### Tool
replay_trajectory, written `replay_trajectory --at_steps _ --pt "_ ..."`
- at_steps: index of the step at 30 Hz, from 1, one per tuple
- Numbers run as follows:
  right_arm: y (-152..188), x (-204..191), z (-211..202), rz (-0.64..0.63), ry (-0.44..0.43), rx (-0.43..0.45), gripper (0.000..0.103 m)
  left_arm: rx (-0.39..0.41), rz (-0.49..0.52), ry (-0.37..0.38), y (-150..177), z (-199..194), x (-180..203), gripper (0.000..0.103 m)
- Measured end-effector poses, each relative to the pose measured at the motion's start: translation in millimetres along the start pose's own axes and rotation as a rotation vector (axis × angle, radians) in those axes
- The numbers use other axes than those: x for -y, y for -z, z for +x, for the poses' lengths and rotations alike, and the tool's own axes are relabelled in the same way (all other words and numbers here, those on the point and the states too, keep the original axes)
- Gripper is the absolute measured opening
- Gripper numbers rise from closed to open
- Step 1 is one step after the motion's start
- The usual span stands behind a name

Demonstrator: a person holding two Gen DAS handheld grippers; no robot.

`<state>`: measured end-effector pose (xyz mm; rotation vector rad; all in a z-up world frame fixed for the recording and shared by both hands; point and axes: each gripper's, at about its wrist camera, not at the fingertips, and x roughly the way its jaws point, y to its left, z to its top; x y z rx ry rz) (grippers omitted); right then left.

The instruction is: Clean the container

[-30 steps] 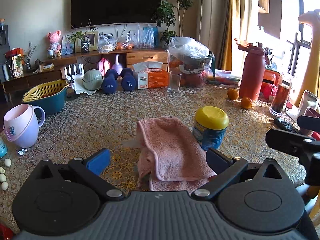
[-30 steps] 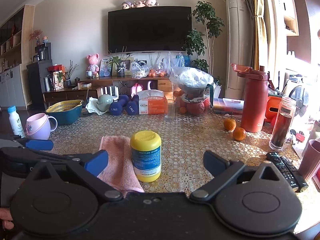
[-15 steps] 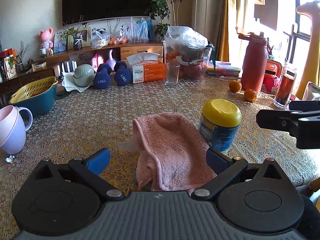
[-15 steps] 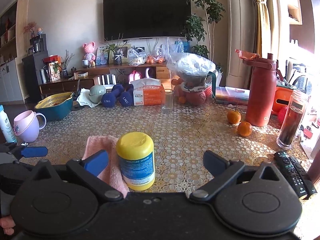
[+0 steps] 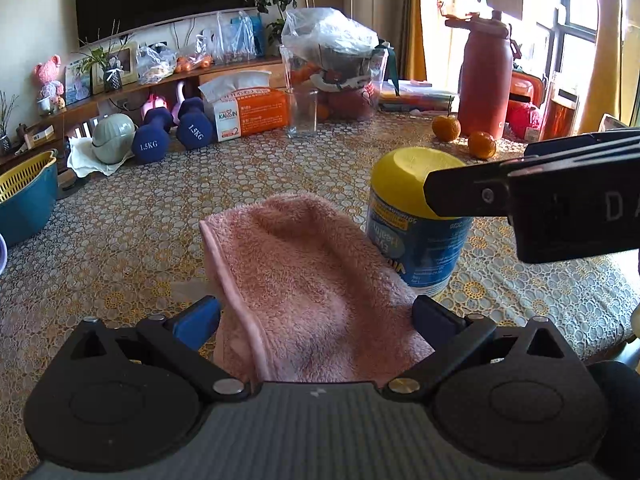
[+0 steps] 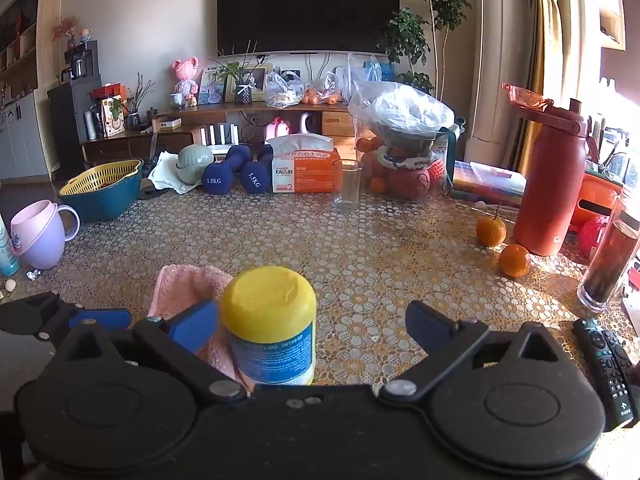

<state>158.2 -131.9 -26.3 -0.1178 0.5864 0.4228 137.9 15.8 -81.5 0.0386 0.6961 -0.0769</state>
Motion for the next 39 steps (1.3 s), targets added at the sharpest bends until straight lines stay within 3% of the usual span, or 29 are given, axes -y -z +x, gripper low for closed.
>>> replay_trajectory --at_steps 5,15,17,19,23,32,39 --pt "-3.8 -3.9 16.5 -0.006 -0.014 -0.027 0.099 -0.059 -0.014 0.02 2.1 23.3 -8.4 0.103" --pt "-9.4 -12.6 34.8 -0.03 -0.04 -0.047 0.096 -0.062 0.002 0.022 3.1 28.3 -10.8 0.1" --pt "-10.0 -13.3 36.8 -0.032 -0.044 -0.053 0.091 -0.059 0.0 0.019 3.0 27.1 -11.6 0.096" --pt "-10.1 -14.3 38.1 -0.037 -0.045 -0.064 0.074 -0.057 -0.007 0.019 3.2 25.4 -13.5 0.091" --pt "-10.9 -12.3 37.9 -0.032 -0.056 -0.069 0.062 -0.055 -0.021 0.017 2.5 21.8 -17.9 0.081" --pt "-2.6 10.9 23.6 0.034 -0.081 -0.068 0.062 -0.055 -0.034 0.019 -1.8 13.0 -22.5 0.064" --pt "6.2 35.9 15.4 0.132 -0.099 -0.065 0.062 -0.022 -0.07 0.074 -11.5 -12.5 -20.8 0.061"
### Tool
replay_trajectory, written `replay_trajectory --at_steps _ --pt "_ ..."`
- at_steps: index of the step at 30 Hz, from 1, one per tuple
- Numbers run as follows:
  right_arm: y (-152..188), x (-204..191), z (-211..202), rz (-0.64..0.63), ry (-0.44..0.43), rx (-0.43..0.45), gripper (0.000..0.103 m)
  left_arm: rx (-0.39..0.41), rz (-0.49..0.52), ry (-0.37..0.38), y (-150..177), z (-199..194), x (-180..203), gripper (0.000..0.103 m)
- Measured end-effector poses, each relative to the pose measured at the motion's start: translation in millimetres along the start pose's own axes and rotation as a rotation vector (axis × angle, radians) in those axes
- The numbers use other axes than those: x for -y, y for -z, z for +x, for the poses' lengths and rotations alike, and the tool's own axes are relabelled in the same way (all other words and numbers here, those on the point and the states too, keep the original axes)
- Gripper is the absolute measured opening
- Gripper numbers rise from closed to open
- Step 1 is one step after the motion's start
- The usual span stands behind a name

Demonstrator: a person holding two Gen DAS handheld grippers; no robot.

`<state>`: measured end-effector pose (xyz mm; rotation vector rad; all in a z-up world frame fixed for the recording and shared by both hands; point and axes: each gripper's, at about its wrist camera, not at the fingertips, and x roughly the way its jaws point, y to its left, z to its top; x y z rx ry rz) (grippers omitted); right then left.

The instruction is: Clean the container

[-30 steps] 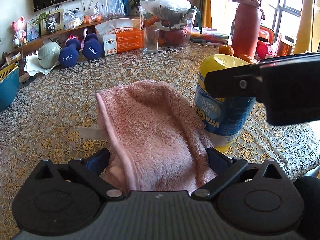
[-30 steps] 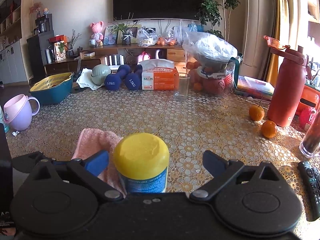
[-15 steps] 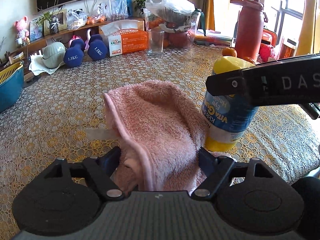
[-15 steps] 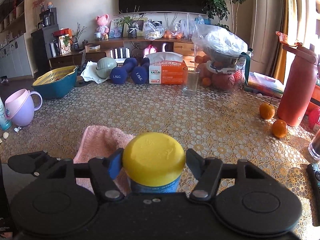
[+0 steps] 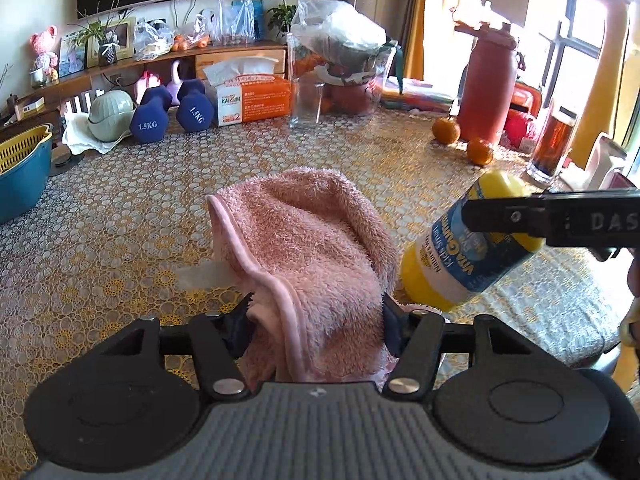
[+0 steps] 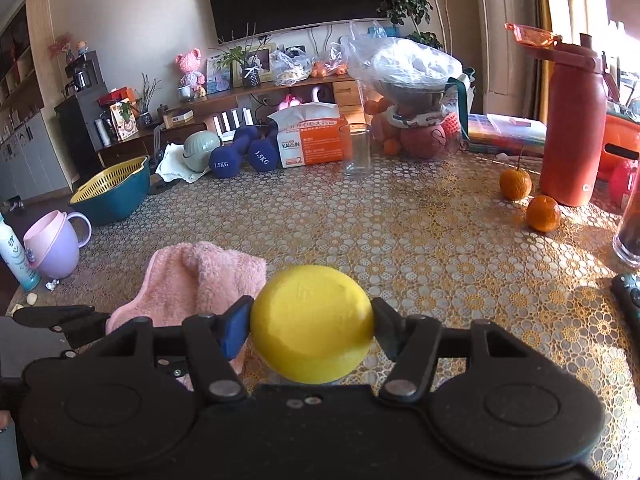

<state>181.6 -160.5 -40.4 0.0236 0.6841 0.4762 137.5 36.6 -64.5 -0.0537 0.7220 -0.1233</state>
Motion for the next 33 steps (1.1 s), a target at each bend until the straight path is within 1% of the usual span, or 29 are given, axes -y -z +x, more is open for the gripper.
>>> replay_trajectory --at_steps 3,5,8,9,11,14,17,21,25,29,33 --pt "1.1 10.7 -1.5 0.05 -0.013 0.0 0.062 0.024 -0.015 0.067 -10.1 -14.9 7.9 0.061" --pt "1.1 18.3 -1.4 0.089 -0.026 -0.003 0.062 0.029 -0.003 0.112 -15.9 -20.1 18.0 0.061" --pt "2.6 29.3 -1.9 0.157 -0.044 -0.005 0.062 0.007 0.011 0.177 -20.4 -18.3 36.1 0.061" --pt "3.4 33.5 -2.1 0.18 -0.051 -0.005 0.062 0.004 0.02 0.186 -20.3 -16.2 42.4 0.061" --pt "4.8 42.5 -2.1 0.236 -0.066 -0.011 0.062 -0.007 0.034 0.181 -19.6 -8.8 52.9 0.061" --pt "6.5 54.3 -1.8 0.305 -0.088 -0.022 0.062 -0.024 0.042 0.176 -17.8 3.6 58.9 0.061" --pt "8.0 59.4 -2.7 0.321 -0.092 -0.019 0.062 -0.044 0.079 0.135 -14.2 16.3 60.5 0.061" --pt "8.2 59.2 -4.3 0.275 -0.099 -0.015 0.062 -0.098 0.079 0.079 -7.6 29.6 47.8 0.061" --pt "12.6 53.9 -9.6 0.162 -0.132 -0.016 0.062 -0.116 0.069 0.036 -7.9 26.7 27.8 0.061" --pt "21.8 45.6 -19.2 0.024 -0.163 -0.019 0.062 -0.094 0.075 0.041 -20.3 9.0 15.9 0.061" --pt "33.9 33.2 -28.3 -0.118 -0.171 -0.006 0.062 -0.038 0.062 0.085 -39.4 -18.7 13.4 0.061"
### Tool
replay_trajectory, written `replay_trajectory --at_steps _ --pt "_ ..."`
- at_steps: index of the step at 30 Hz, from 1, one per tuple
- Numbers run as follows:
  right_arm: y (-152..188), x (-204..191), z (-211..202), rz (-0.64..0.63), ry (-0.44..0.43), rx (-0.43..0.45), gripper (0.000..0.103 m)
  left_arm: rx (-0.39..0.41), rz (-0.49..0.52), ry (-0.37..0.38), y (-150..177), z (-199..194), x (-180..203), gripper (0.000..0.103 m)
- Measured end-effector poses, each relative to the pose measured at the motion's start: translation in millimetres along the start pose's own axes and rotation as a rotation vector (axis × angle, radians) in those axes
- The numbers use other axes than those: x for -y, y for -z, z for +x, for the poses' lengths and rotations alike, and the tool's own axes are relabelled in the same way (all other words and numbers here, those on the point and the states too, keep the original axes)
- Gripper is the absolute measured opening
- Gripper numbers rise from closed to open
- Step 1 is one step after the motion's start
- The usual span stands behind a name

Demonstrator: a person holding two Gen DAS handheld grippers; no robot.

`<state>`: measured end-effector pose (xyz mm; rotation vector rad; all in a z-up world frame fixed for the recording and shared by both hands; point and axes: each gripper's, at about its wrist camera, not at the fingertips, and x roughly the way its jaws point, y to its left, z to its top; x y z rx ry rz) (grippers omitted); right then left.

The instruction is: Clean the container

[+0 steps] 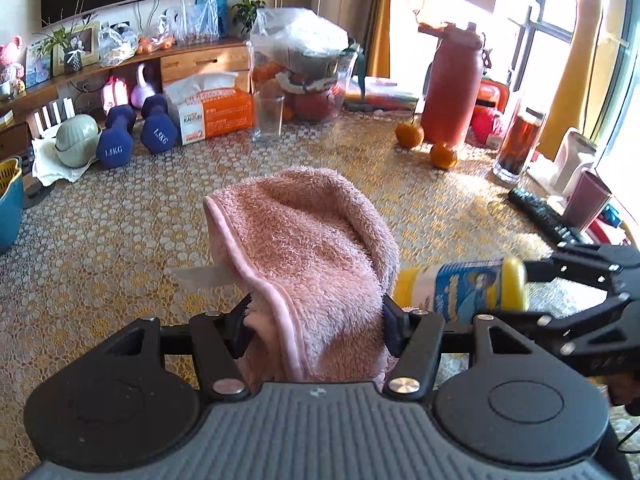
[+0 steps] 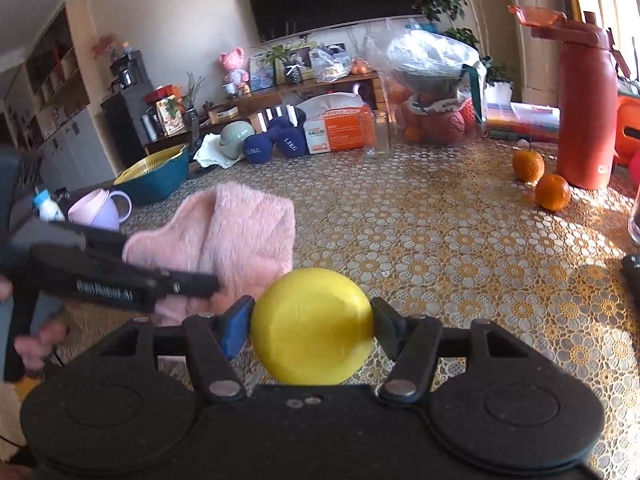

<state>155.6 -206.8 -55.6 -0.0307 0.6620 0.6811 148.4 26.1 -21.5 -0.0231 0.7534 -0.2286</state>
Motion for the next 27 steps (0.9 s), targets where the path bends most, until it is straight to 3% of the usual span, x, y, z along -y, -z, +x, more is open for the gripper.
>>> replay_trajectory --at_steps 4,9,16,27 --pt "6.5 -12.5 -2.7 -0.121 0.008 0.003 0.062 0.039 0.019 0.092 -18.0 -21.0 14.9 0.061" --pt "10.0 -21.2 -3.9 -0.197 0.018 0.008 0.062 0.026 0.054 0.188 -26.7 -14.9 40.7 0.061" --pt "14.0 -31.7 -4.5 -0.292 0.033 0.01 0.062 -0.032 0.073 0.155 -28.5 25.0 56.9 0.061" --pt "18.1 -29.4 -6.4 -0.356 0.012 -0.021 0.062 -0.08 0.035 0.039 -24.6 64.2 31.8 0.061"
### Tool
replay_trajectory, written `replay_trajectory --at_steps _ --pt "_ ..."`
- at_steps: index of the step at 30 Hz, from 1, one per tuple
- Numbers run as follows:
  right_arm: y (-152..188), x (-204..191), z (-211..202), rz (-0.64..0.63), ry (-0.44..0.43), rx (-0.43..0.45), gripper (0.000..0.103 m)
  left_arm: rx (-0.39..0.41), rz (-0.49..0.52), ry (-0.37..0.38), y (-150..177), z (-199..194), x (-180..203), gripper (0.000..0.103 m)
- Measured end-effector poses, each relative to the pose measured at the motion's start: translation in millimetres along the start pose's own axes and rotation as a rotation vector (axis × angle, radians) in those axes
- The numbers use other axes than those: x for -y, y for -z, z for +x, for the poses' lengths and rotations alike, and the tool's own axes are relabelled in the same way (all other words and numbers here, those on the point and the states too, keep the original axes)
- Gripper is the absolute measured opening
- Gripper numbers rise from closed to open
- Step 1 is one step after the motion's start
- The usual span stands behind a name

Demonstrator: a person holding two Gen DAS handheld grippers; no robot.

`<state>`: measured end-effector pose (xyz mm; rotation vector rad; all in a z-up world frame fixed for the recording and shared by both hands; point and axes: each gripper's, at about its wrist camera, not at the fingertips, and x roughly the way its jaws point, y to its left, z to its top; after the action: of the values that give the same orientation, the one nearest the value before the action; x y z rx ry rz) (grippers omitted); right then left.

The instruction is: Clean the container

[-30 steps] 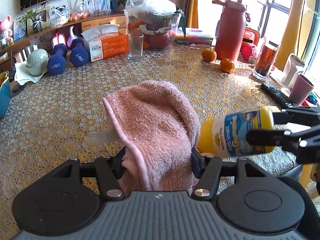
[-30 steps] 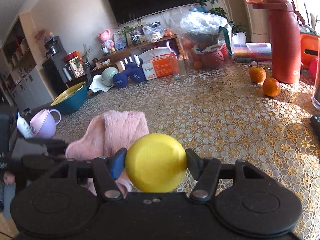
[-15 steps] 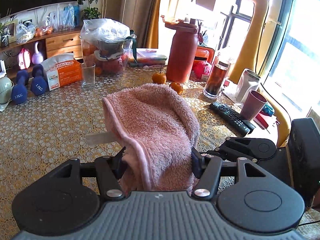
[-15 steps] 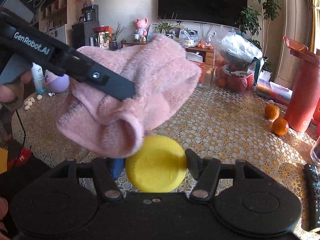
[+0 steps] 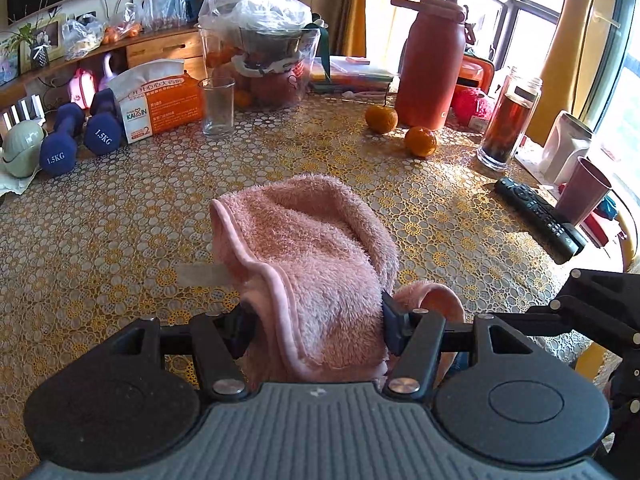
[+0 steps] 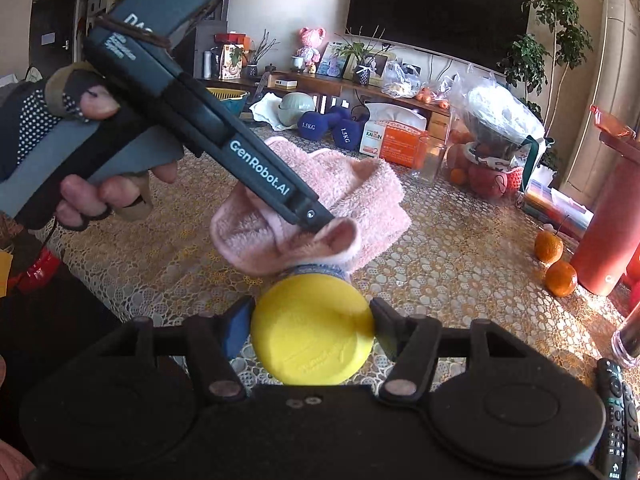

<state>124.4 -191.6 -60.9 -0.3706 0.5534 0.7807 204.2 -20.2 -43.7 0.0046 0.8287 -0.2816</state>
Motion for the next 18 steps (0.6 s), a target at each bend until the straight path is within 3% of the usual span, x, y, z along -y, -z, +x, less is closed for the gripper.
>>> replay_trajectory --at_steps 6,12,18 --pt "5.9 0.8 -1.4 -0.083 -0.032 -0.045 0.062 -0.03 0.011 -0.049 5.2 10.6 -4.5 0.061" --pt "15.8 -1.4 1.0 -0.229 0.0 -0.098 0.062 -0.051 0.017 -0.034 17.8 10.7 -2.1 0.061" --pt "24.0 6.3 4.3 -0.255 0.017 -0.12 0.062 -0.066 0.035 -0.043 28.2 8.3 1.7 0.061"
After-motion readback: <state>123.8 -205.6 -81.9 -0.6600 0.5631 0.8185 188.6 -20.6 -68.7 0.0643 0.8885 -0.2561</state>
